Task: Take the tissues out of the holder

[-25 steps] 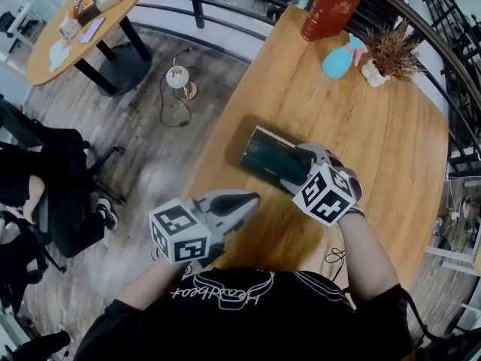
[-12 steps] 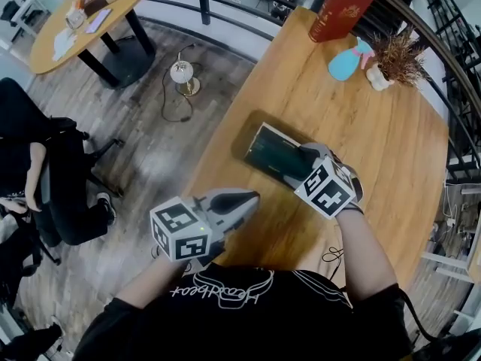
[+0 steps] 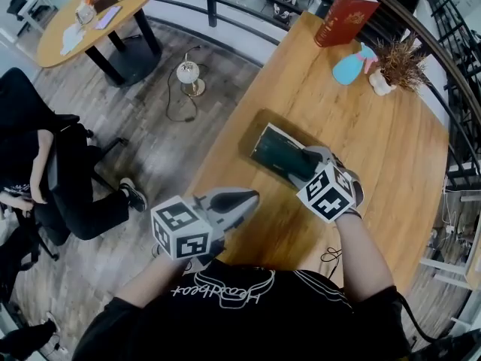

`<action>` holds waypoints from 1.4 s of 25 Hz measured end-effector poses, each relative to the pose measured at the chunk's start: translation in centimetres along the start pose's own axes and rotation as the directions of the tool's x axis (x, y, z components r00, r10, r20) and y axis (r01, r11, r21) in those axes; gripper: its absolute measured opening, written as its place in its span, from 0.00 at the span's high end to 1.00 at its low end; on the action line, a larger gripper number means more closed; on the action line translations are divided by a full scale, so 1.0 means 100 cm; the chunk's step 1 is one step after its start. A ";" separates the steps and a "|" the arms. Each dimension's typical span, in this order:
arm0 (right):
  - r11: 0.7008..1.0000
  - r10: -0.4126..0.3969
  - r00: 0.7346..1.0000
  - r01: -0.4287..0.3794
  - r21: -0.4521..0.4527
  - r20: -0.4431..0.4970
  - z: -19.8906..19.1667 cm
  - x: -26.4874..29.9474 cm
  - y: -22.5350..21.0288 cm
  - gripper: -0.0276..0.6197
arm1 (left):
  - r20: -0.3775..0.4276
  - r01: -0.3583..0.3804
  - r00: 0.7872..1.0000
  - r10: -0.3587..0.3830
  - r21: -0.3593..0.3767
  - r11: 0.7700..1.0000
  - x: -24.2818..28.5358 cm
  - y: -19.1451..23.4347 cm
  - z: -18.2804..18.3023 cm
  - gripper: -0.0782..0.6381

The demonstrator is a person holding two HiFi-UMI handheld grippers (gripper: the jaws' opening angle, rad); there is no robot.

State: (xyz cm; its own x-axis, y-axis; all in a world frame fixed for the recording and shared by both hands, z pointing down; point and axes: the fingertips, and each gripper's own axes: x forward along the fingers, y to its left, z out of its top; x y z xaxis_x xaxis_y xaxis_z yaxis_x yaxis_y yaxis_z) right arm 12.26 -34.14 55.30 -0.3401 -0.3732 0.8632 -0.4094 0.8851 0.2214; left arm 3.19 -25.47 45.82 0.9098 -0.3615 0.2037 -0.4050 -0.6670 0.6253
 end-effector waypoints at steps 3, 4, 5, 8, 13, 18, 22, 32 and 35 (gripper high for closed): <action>0.999 -0.041 0.999 0.041 0.021 0.011 -0.001 -0.004 -0.001 0.55 | 0.005 -0.008 1.000 0.008 0.005 1.000 -0.006 -0.003 0.000 0.87; 0.998 -0.057 0.998 0.057 0.029 0.016 -0.001 -0.006 -0.002 0.55 | 0.005 -0.010 1.000 0.009 0.007 1.000 -0.008 -0.005 0.000 0.87; 0.997 -0.075 0.997 0.074 0.032 0.019 0.000 -0.008 -0.003 0.55 | 0.005 -0.011 1.000 0.011 0.008 1.000 -0.011 -0.006 0.000 0.87; 0.991 -0.128 0.991 0.127 0.031 0.029 0.002 -0.014 -0.002 0.56 | 0.007 -0.012 1.000 0.012 0.010 1.000 -0.020 -0.010 0.000 0.87; 0.981 -0.194 0.979 0.191 0.044 0.065 0.007 -0.027 0.001 0.56 | 0.015 -0.015 1.000 0.015 0.032 0.999 -0.032 -0.017 0.000 0.87; 0.952 -0.306 0.943 0.300 0.067 0.133 0.023 -0.060 0.003 0.57 | 0.029 -0.019 0.999 0.017 0.058 0.998 -0.053 -0.033 0.003 0.87; 0.921 -0.388 0.900 0.368 0.130 0.199 0.038 -0.094 0.006 0.57 | 0.048 -0.011 0.999 0.007 0.101 0.995 -0.070 -0.050 0.009 0.87; 0.865 -0.485 0.801 0.380 0.328 0.351 0.064 -0.183 0.064 0.58 | 0.096 0.034 0.994 -0.053 0.192 0.981 -0.117 -0.099 0.012 0.87; 0.857 -0.480 0.786 0.328 0.397 0.390 0.064 -0.202 0.097 0.58 | 0.107 0.050 0.992 -0.073 0.207 0.977 -0.131 -0.114 0.006 0.87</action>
State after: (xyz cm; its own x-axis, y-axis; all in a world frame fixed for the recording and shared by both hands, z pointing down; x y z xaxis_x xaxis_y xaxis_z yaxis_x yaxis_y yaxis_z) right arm 9.72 -19.80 37.14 -0.4004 -0.8268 0.3951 -0.7983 0.5264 0.2925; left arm -4.15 -13.54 35.53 0.9221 -0.3796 0.0752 -0.3691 -0.8046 0.4651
